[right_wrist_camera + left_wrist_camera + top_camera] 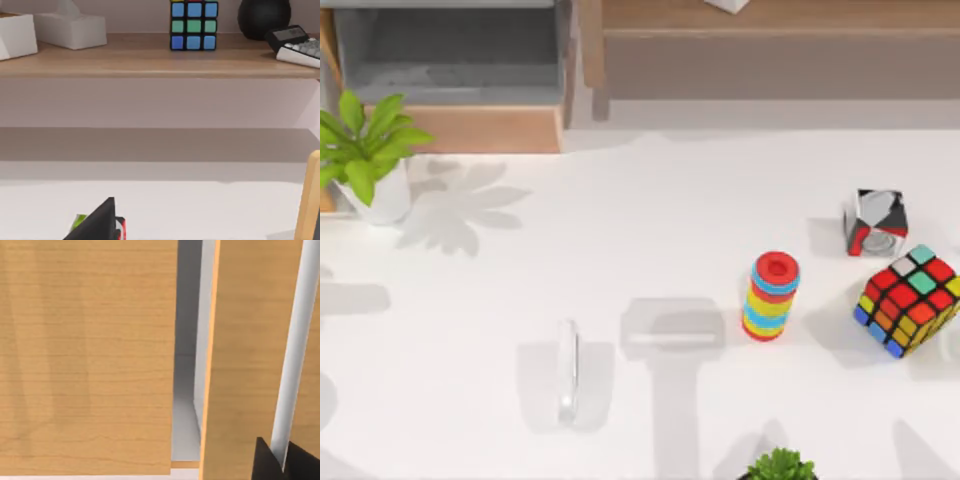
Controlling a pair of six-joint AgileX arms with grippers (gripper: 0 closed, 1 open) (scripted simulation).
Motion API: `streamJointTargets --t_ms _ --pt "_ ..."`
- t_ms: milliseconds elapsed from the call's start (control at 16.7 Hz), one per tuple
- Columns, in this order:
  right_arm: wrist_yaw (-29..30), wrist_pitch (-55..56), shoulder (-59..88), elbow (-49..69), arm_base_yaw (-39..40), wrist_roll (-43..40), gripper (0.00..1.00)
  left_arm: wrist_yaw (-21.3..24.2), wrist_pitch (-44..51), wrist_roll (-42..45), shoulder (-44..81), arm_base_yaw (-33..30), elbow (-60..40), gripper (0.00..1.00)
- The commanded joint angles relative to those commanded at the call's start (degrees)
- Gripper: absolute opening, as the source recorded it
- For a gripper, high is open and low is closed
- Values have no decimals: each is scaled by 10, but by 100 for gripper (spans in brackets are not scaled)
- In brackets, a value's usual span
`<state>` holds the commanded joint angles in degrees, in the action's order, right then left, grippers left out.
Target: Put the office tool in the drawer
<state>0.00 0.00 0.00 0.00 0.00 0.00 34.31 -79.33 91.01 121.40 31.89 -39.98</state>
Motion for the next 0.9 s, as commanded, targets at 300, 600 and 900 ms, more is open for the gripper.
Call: streamJointTargets --t_ms 300,600,900 --pt "0 0 0 0 0 0 100 42 -41 3 -27 42 72 0" --pt "0 0 0 0 0 0 100 71 -69 4 -47 71 121 0" --pt "0 0 0 0 0 0 100 71 -69 4 -47 71 121 23"
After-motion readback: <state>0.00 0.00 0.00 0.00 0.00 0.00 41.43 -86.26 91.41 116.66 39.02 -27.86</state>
